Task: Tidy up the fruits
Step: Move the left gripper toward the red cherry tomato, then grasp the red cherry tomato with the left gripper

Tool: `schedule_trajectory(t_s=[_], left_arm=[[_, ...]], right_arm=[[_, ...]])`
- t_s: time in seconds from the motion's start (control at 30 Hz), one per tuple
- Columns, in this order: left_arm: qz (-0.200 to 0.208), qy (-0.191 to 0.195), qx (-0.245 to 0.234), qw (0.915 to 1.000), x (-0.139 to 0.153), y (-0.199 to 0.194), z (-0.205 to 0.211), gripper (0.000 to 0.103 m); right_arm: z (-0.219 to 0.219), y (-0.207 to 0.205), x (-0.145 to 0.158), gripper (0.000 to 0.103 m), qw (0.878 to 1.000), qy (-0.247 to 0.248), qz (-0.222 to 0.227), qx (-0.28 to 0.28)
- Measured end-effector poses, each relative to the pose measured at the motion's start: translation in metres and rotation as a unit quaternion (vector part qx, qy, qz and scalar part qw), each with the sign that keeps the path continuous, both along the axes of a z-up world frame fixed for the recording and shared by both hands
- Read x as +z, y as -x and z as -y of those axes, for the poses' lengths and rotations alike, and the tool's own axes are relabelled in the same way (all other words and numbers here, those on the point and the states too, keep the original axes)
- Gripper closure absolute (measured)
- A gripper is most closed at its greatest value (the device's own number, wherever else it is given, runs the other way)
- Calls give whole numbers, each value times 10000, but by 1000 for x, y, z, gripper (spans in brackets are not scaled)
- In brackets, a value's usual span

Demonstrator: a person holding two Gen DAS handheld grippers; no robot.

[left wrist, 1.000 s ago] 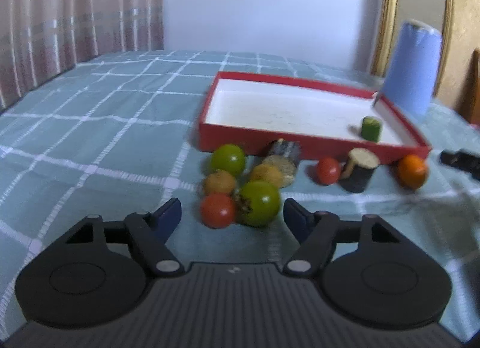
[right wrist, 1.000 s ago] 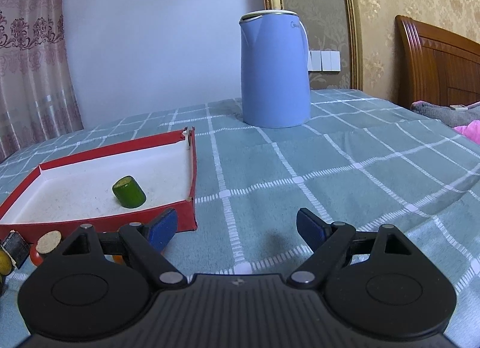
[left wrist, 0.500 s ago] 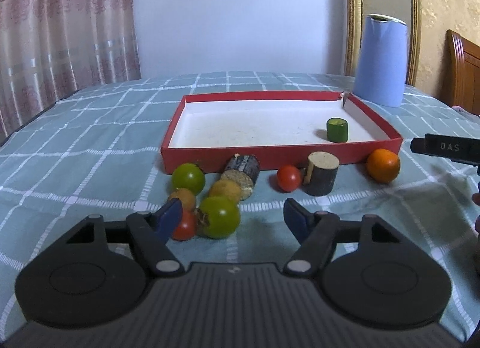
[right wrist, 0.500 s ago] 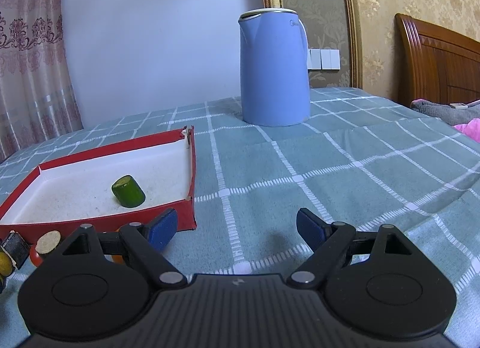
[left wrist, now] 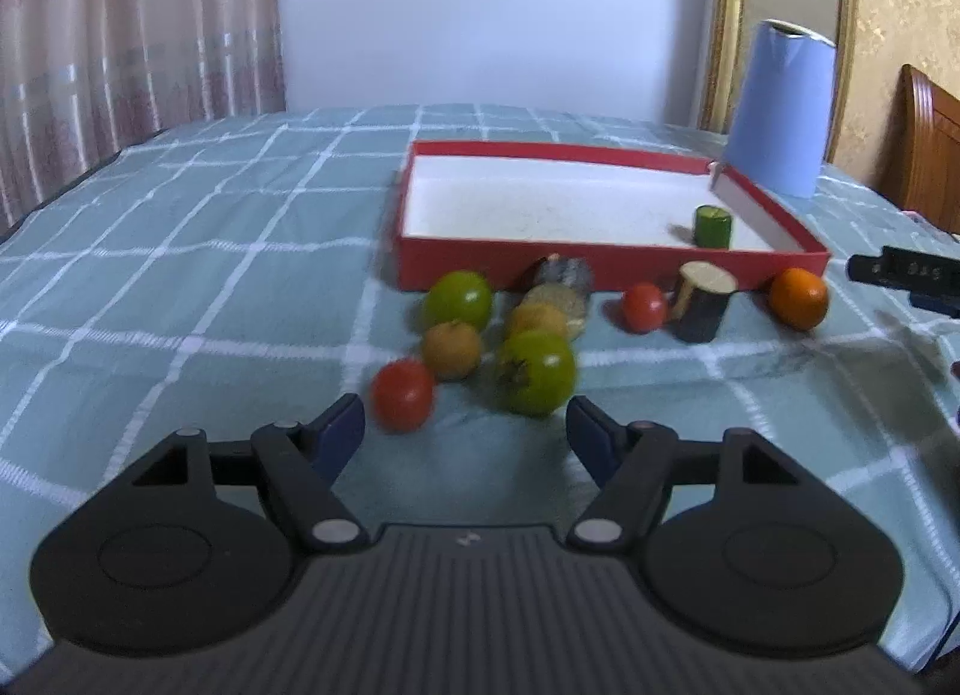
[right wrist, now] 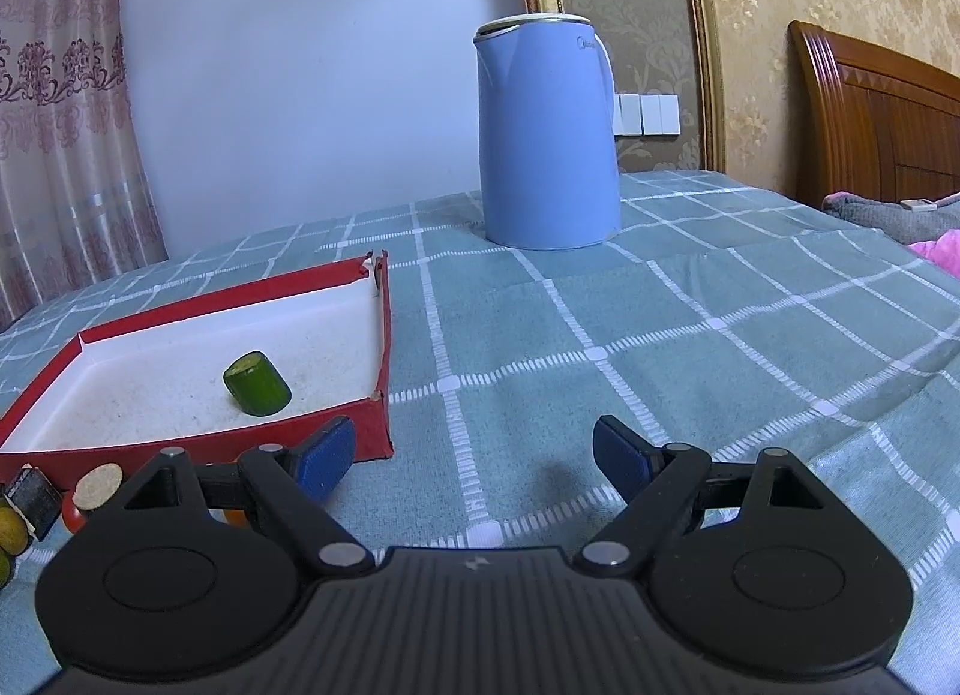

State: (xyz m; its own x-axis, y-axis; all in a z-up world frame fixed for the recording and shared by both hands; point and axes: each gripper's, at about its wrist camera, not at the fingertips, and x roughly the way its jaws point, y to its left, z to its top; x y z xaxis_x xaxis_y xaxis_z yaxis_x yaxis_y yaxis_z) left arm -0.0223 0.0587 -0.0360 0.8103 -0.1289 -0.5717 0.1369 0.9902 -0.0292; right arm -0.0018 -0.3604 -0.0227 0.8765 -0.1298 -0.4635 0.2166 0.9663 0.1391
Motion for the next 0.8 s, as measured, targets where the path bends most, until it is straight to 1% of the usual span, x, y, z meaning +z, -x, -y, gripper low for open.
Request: schedule_trajectory(t_s=[0.07,0.13,0.2,0.27,0.33,0.43,0.57,0.7,0.8], left_arm=[[-11,54,97,9999,-1,-2,-7,30],[-11,114,174,9998,0,-4,-11,31],[17,75,194,9998,1,-6,-11,31],[34,-34,116,9999,1,-8,-10,32],[17,93,-32,9999,1,-8,-19,34],[54,62,153,9998,2,-8,-35,35],[-3,156,339,9993,3,-24,-53,36],[-106,185,360,9991,1,-39,-56,36],[-112,57,357,9993,0,-41,-50,45]], right_arm=[[0,0,0,16,10000,10,-9,5],[0,-1,0,16,10000,15,-30,7],[0,-1,0,16,10000,17,-42,5],[-1,-1,0,16,10000,29,-64,8],[-1,-1,0,16,10000,34,-77,11],[-1,-1,0,16,10000,15,-80,1],[-2,-3,-1,16,9999,54,-113,28],[-2,-3,-1,16,9999,65,-129,18],[-3,-4,-1,16,9998,75,-156,18]])
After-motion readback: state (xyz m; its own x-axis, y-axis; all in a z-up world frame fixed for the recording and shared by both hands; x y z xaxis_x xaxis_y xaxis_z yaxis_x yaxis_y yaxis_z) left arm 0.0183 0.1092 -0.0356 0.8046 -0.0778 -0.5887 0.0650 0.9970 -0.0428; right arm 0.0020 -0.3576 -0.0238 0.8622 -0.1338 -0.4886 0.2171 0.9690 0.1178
